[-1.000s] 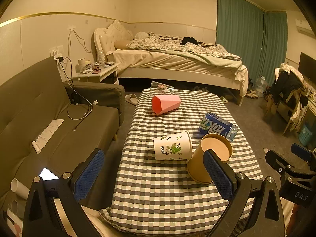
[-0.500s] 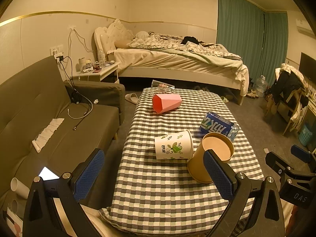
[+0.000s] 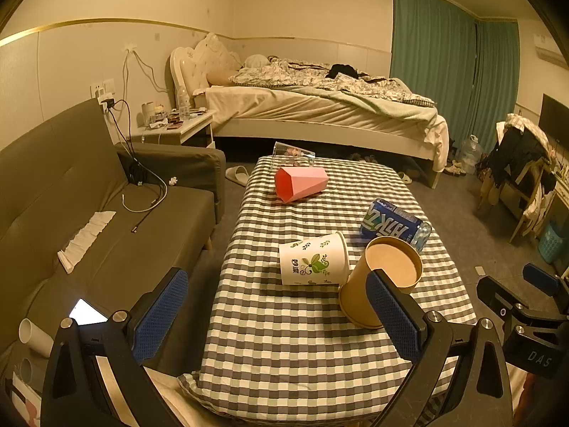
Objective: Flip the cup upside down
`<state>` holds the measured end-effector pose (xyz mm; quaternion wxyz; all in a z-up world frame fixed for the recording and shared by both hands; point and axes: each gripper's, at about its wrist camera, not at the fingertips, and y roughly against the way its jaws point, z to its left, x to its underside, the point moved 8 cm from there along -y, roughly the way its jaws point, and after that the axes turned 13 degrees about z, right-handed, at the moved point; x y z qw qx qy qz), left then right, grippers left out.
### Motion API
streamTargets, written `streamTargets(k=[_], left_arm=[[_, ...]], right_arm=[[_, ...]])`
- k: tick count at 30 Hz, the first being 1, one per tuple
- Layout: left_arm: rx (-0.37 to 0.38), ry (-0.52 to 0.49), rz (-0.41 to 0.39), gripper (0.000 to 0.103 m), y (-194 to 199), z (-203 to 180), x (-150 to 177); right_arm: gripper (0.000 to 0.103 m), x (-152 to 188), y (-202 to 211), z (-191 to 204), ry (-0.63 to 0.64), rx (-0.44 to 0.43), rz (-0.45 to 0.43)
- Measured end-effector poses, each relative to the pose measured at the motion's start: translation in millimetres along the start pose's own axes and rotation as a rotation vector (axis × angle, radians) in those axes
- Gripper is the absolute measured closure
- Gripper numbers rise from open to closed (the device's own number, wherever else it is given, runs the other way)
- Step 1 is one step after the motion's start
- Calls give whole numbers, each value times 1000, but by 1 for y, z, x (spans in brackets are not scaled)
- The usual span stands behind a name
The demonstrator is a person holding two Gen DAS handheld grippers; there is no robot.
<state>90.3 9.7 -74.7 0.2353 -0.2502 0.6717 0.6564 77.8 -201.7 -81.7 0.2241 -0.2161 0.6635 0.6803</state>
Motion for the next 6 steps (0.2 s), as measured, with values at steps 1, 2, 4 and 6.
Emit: streamTargets(k=[1,2,4,6], left_arm=[[0,-2,0,0,0,0,0],[1,-3,-1,0,0,0,0],[1,-10,-6,0,1,-1,2],[-3,-13,-8,0,0,-1,5]], right_arm=[[0,0,0,0,0,0,-1],[0,-1,0,1,0,0,-1],[0,-1,0,0,1,0,-1],[0,-1,0,1,0,0,-1]])
